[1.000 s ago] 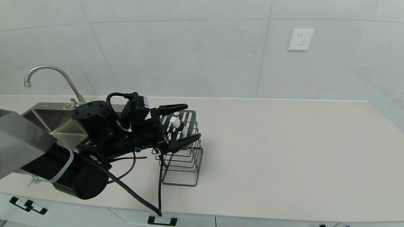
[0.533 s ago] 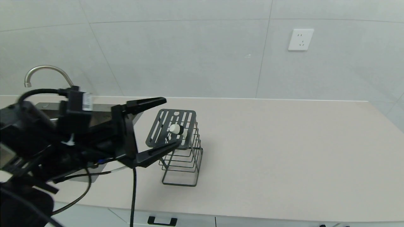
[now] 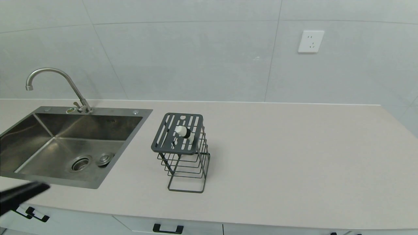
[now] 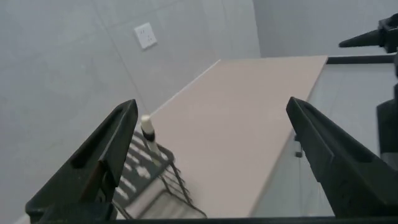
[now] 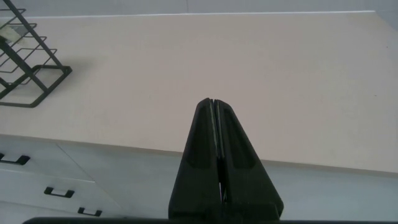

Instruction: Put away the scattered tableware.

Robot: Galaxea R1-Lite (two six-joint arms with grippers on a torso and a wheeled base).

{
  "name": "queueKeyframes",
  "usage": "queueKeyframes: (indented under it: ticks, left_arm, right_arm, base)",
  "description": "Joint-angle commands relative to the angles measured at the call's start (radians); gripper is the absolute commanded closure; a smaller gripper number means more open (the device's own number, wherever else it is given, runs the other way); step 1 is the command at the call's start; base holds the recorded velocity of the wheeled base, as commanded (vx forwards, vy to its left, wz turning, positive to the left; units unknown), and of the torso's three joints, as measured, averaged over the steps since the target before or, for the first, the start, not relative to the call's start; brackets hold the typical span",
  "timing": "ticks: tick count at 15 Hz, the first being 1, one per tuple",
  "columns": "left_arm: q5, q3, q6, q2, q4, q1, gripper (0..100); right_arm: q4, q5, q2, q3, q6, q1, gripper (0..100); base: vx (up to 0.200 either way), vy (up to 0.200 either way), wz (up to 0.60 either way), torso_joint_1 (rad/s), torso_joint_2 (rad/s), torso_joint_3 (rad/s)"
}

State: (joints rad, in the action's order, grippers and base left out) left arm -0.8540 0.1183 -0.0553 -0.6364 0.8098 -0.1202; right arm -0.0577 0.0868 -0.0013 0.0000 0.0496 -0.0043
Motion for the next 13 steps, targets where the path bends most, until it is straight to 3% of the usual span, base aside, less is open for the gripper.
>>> queueKeyframes:
  ticks: [1,2,3,4,6,7,8,12,13]
  left_arm:
    - [0.023,-0.017,0.161,0.636,-0.667,0.119,0]
    - [0.171,-0.094,0.069,0.636,-0.715,0.122,0]
    - [0.270,-0.118,0.025,0.636,-0.732,0.122,0]
    - [0.481,-0.103,-0.021,0.636,-0.805,0.122,0]
    - [0.843,-0.118,-0.028,0.636,-0.782,0.123,0]
    - [0.902,-0.118,-0.015,0.636,-0.802,0.123,0]
    - [0.900,-0.118,0.014,0.636,-0.807,0.123,0]
    - [0.895,-0.118,0.023,0.636,-0.808,0.123,0]
    - [0.897,-0.118,0.061,0.636,-0.808,0.123,0]
  right_arm:
    - [-0.001,-0.001,0.001,0.000,0.001,0.000,100]
    - [-0.001,-0.001,0.001,0.000,0.006,0.000,100]
    - [-0.002,-0.002,0.001,0.000,0.006,0.000,100]
    - [-0.002,-0.002,0.001,0.000,0.003,0.000,100]
    - [-0.001,-0.001,0.001,0.000,0.003,0.001,100]
    - [-0.001,-0.001,0.001,0.000,0.004,0.000,100]
    - [-0.002,-0.002,0.001,0.000,0.006,0.000,100]
    - [-0.002,0.001,0.001,0.000,0.001,0.000,100]
    - [-0.001,0.001,0.001,0.000,0.004,0.000,100]
  base:
    - [0.000,0.000,0.00,0.000,0.00,0.000]
    - [0.000,0.000,0.00,0.000,0.00,0.000]
    - [0.000,0.000,0.00,0.000,0.00,0.000]
    - [0.000,0.000,0.00,0.000,0.00,0.000]
    - [0.000,0.000,0.00,0.000,0.00,0.000]
    - [0.000,0.000,0.00,0.000,0.00,0.000]
    - [0.000,0.000,0.00,0.000,0.00,0.000]
    - [0.000,0.000,0.00,0.000,0.00,0.000]
    - [0.000,0.000,0.00,0.000,0.00,0.000]
